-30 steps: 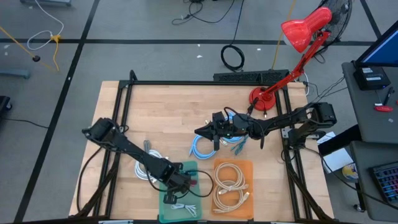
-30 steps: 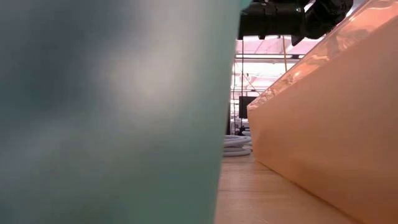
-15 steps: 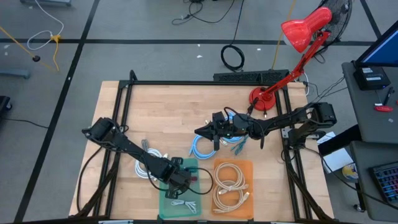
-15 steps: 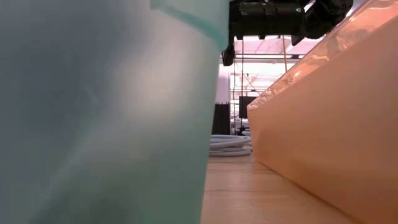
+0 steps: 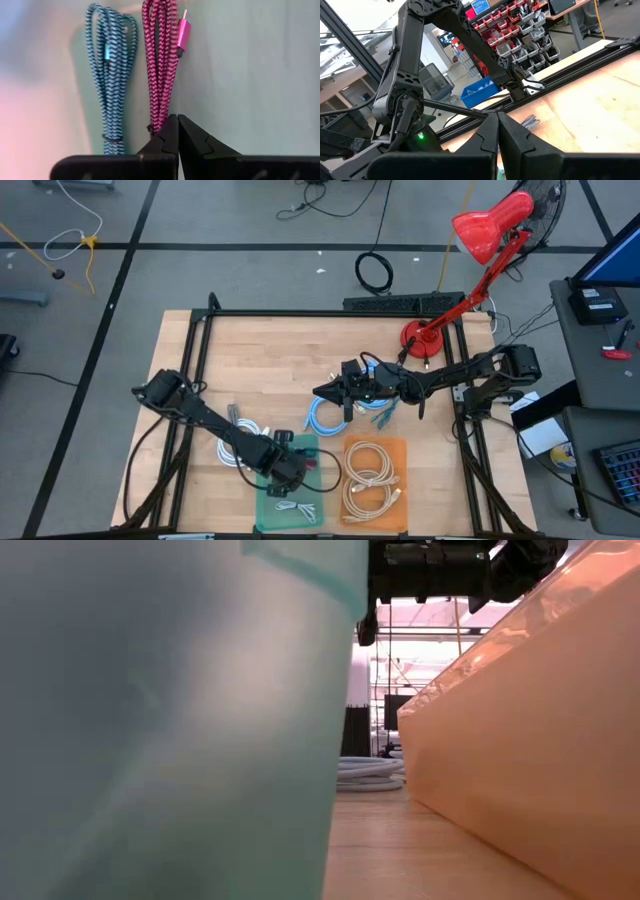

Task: Pick & Place USB Port
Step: Put the pink charger cable into the green bin, then put the right blue video cable into the orange bin

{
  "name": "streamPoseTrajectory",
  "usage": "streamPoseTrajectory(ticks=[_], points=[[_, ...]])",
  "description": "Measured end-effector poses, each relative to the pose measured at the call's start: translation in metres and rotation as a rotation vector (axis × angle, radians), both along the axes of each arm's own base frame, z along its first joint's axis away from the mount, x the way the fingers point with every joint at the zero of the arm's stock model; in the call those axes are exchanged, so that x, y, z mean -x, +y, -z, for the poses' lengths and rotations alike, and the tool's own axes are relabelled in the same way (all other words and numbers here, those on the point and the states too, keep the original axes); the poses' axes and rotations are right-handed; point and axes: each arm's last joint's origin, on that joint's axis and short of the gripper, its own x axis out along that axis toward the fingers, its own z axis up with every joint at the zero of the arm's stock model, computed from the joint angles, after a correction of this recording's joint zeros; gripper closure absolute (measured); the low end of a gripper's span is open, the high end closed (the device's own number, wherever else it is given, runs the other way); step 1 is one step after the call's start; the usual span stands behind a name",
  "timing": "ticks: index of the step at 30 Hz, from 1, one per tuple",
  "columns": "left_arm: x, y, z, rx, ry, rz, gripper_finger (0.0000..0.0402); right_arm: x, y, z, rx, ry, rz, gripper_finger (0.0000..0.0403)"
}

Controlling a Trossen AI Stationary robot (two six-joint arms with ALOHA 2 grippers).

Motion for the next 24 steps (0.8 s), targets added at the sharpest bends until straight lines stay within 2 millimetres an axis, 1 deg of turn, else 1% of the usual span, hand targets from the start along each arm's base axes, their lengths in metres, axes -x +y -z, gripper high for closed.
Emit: streamPoseTrajectory(ticks=[4,6,8,10,13,16,19,22,24], points=[[0.002,-0.002,-0.003,0.028,0.007,0.006,0.0401,0.0,0.0,0.0,0.0,0.0,0.0,0.0403],[0.004,-0.004,-0.01,0.051,-0.003,0.016,0.0401,0.0,0.0,0.0,0.0,0.0,0.0,0.0403],[0.008,-0.006,-0.021,0.073,-0.028,0.025,0.0401,0.0,0.0,0.0,0.0,0.0,0.0,0.0403],[0.013,-0.007,-0.038,0.096,-0.067,0.022,0.0401,0.0,0.0,0.0,0.0,0.0,0.0,0.0403],[0.025,-0.003,-0.073,0.108,-0.176,-0.009,0.04,0.0,0.0,0.0,0.0,0.0,0.0,0.0403],[0.043,0.001,-0.109,0.112,-0.293,-0.065,0.04,0.0,0.0,0.0,0.0,0.0,-0.002,0.0403],[0.066,0.004,-0.141,0.139,-0.397,-0.108,0.04,0.0,0.0,0.0,0.0,0.0,-0.004,0.0403],[0.09,0.001,-0.162,0.155,-0.476,-0.134,0.0399,0.0,0.001,0.0,0.0,0.001,-0.038,0.0403],[0.104,-0.004,-0.167,0.117,-0.551,-0.151,0.0399,0.0,0.003,0.0,0.001,0.001,-0.081,0.0403]])
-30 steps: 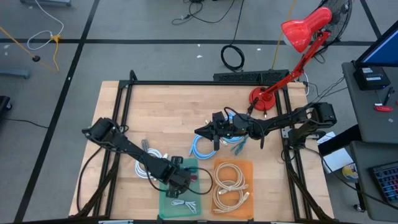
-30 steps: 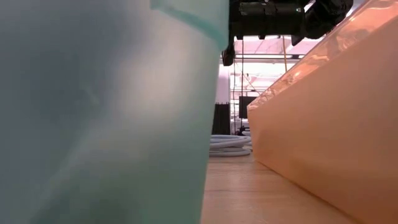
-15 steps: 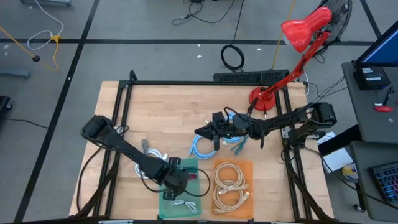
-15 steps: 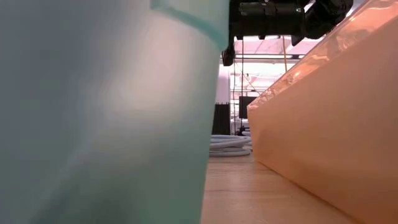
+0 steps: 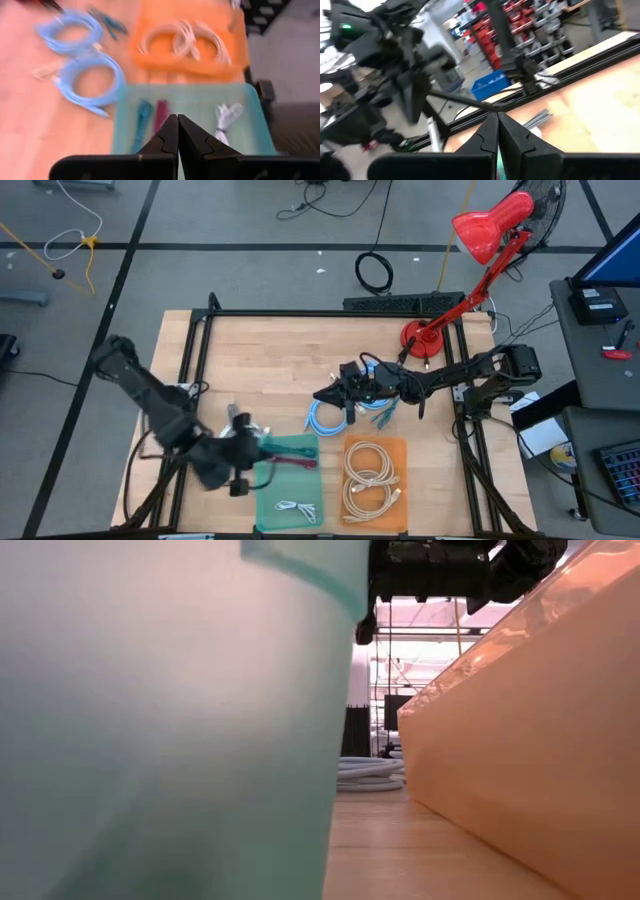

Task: Pick & Place USB Port
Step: Put the right blue video cable into the orange bin

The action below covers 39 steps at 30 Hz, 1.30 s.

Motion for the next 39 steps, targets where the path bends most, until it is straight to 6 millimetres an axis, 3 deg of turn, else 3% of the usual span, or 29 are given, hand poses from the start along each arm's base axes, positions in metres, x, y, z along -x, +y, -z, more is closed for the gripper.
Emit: streamPoseTrajectory(ticks=[4,9,17,22,30,39], points=[[0.025,-0.016,0.006,-0.137,-0.119,-0.04,0.0399,0.001,0.015,0.001,0.0,0.007,-0.065,0.0403],[0.041,-0.024,0.02,-0.195,-0.169,-0.071,0.0399,0.001,0.051,0.011,-0.062,0.051,-0.168,0.0403],[0.044,-0.025,0.027,-0.176,-0.164,-0.079,0.0399,0.013,0.102,0.003,-0.111,-0.065,-0.22,0.0403],[0.044,-0.026,0.027,-0.179,-0.162,-0.074,0.0399,0.023,0.118,-0.012,-0.061,-0.237,-0.082,0.0403],[0.045,-0.025,0.028,-0.187,-0.158,-0.071,0.0399,0.02,0.105,-0.014,0.145,-0.225,0.046,0.0403],[0.046,-0.023,0.038,-0.205,-0.136,-0.074,0.0399,0.03,0.042,0.004,0.241,0.326,0.231,0.0393]])
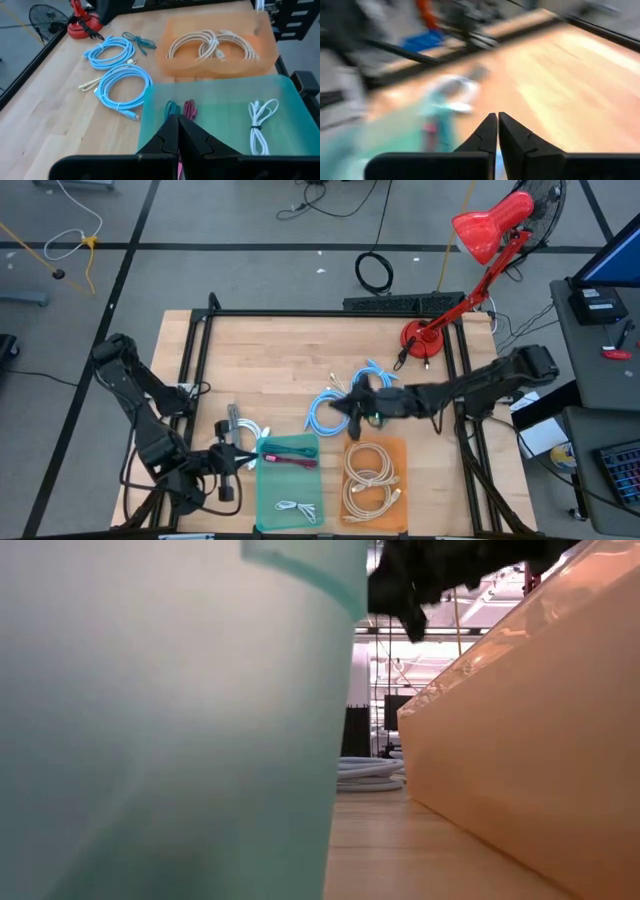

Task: Pick & Place USB Port
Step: Put the right blue video cable into the orange bin

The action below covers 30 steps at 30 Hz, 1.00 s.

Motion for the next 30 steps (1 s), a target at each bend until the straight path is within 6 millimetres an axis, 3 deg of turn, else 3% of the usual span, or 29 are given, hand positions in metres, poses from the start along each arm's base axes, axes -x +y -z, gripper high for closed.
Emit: streamPoseTrajectory(ticks=[5,9,15,30], points=[[0.001,0.001,0.006,0.002,0.01,-0.01,0.0399,0.017,-0.033,0.009,0.03,0.241,0.115,0.0343],[0.001,0.001,0.006,0.006,0.009,-0.013,0.0399,0.027,-0.048,0.019,0.098,0.421,0.065,0.0287],[0.001,0.001,0.006,0.009,0.008,-0.015,0.0399,0.04,-0.07,0.032,0.049,0.612,0.061,0.0223],[0.001,0.001,0.006,0.01,0.009,-0.015,0.0399,0.061,-0.072,0.063,0.069,0.762,0.04,0.0201]])
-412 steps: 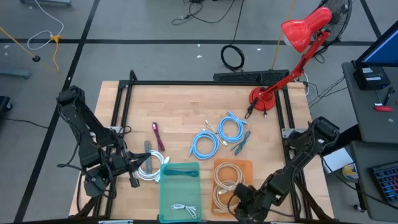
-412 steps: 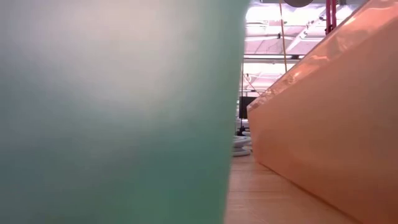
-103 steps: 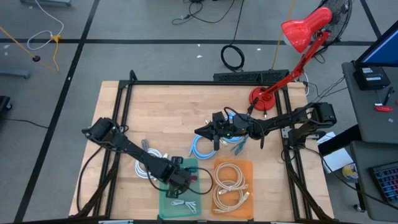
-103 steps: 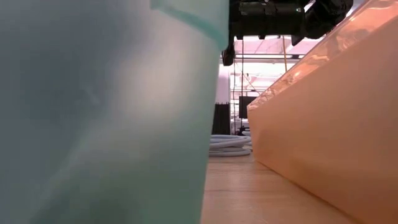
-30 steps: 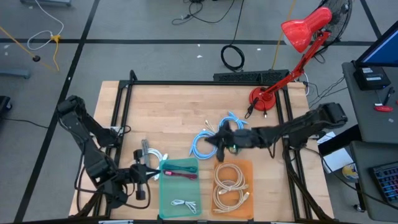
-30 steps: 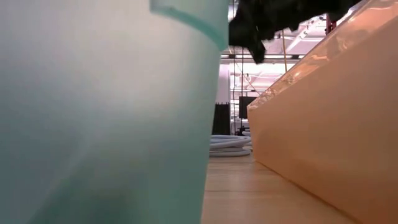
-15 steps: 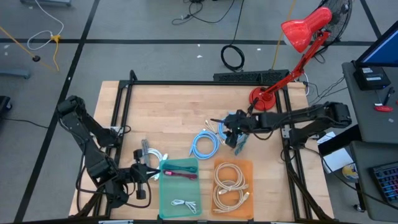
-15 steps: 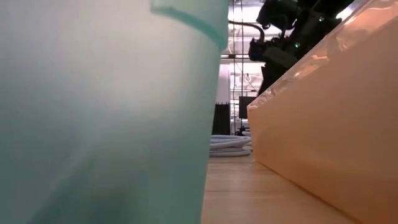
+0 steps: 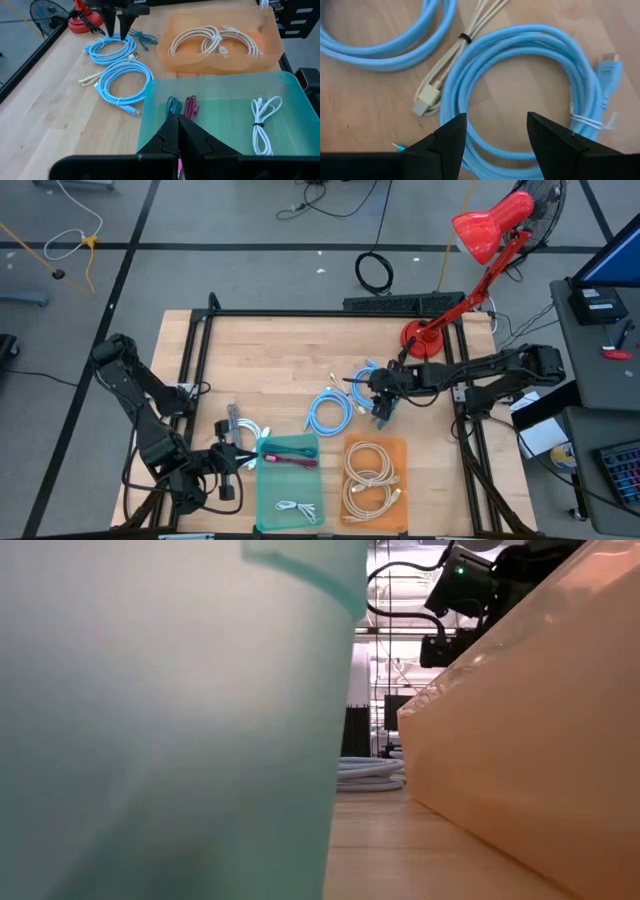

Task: Pick & Place USB Port
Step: Put the right blue video cable into the orange bin

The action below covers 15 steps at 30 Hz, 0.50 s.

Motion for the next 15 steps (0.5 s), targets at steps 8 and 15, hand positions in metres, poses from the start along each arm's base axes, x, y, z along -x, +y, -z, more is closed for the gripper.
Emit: streamPoseTrajectory(ticks=[8,15], points=[[0.0,0.0,0.0,0.002,0.001,0.0,0.0399,0.001,0.001,0.022,-0.015,0.011,-0.02,0.0201],[0.0,0.0,0.0,0.002,0.002,0.0,0.0399,-0.018,0.002,0.044,-0.092,-0.037,-0.069,0.0201]])
